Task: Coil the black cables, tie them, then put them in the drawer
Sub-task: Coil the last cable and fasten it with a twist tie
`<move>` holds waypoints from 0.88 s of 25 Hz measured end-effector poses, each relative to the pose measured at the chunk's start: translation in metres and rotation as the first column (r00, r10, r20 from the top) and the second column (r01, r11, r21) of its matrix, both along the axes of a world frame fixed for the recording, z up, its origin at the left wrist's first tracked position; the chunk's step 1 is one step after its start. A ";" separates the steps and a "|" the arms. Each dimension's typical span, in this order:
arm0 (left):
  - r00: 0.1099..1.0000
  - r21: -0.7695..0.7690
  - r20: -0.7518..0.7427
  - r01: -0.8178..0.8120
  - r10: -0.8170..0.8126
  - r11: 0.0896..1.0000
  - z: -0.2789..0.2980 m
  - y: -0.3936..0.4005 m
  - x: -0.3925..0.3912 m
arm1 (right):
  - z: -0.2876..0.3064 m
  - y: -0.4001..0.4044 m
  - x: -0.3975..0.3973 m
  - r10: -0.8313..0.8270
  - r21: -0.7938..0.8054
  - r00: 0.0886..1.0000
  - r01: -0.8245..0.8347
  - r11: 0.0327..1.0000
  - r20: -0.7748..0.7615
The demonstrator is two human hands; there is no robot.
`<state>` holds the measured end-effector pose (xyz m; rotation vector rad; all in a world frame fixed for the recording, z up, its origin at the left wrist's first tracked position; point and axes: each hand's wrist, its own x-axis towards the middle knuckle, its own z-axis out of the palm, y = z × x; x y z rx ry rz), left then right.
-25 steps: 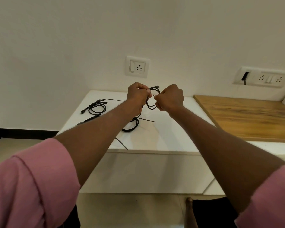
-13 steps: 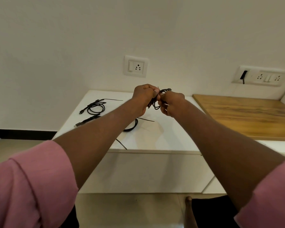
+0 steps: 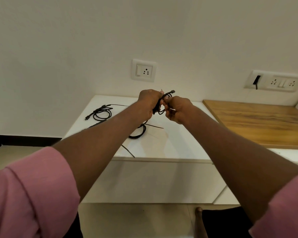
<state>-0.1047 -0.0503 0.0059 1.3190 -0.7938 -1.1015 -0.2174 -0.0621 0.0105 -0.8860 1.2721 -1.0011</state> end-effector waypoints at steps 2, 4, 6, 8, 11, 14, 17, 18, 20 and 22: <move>1.000 -0.032 0.027 -0.001 0.002 1.000 0.000 0.000 0.003 | 0.001 0.001 -0.001 0.032 -0.021 0.999 -0.032 0.999 -0.021; 0.993 -0.073 0.104 -0.042 0.049 0.996 -0.003 -0.003 0.006 | 0.003 0.003 0.002 0.056 -0.062 0.997 -0.060 0.996 -0.061; 0.968 -0.101 0.213 -0.114 0.133 0.988 -0.006 -0.007 0.007 | 0.006 0.007 0.005 0.067 -0.112 0.995 -0.075 0.991 -0.078; 0.942 -0.094 0.265 -0.186 0.204 0.978 -0.010 -0.009 0.010 | 0.006 0.010 0.008 0.103 -0.162 0.993 -0.112 0.980 -0.062; 0.922 -0.093 0.293 -0.237 0.254 0.967 -0.014 -0.012 0.018 | 0.008 0.005 0.005 0.178 -0.238 0.983 -0.185 0.953 -0.052; 0.946 -0.085 0.226 -0.217 0.231 0.972 -0.016 -0.009 0.019 | 0.005 -0.001 0.000 0.251 -0.261 0.953 -0.288 0.921 -0.169; 0.959 -0.069 0.192 -0.200 0.210 0.977 -0.019 -0.012 0.018 | -0.003 -0.002 0.000 0.266 -0.318 0.936 -0.331 0.889 -0.230; 0.962 -0.062 0.174 -0.200 0.208 0.978 -0.019 -0.012 0.018 | -0.003 -0.002 -0.001 0.267 -0.337 0.937 -0.332 0.881 -0.223; 0.974 -0.040 0.105 -0.197 0.200 0.980 -0.018 -0.012 0.019 | -0.003 -0.004 -0.001 0.257 -0.372 0.940 -0.326 0.869 -0.224; 0.981 -0.025 0.055 -0.183 0.184 0.983 -0.016 -0.010 0.019 | -0.005 -0.006 -0.001 0.198 -0.405 0.937 -0.307 0.861 -0.289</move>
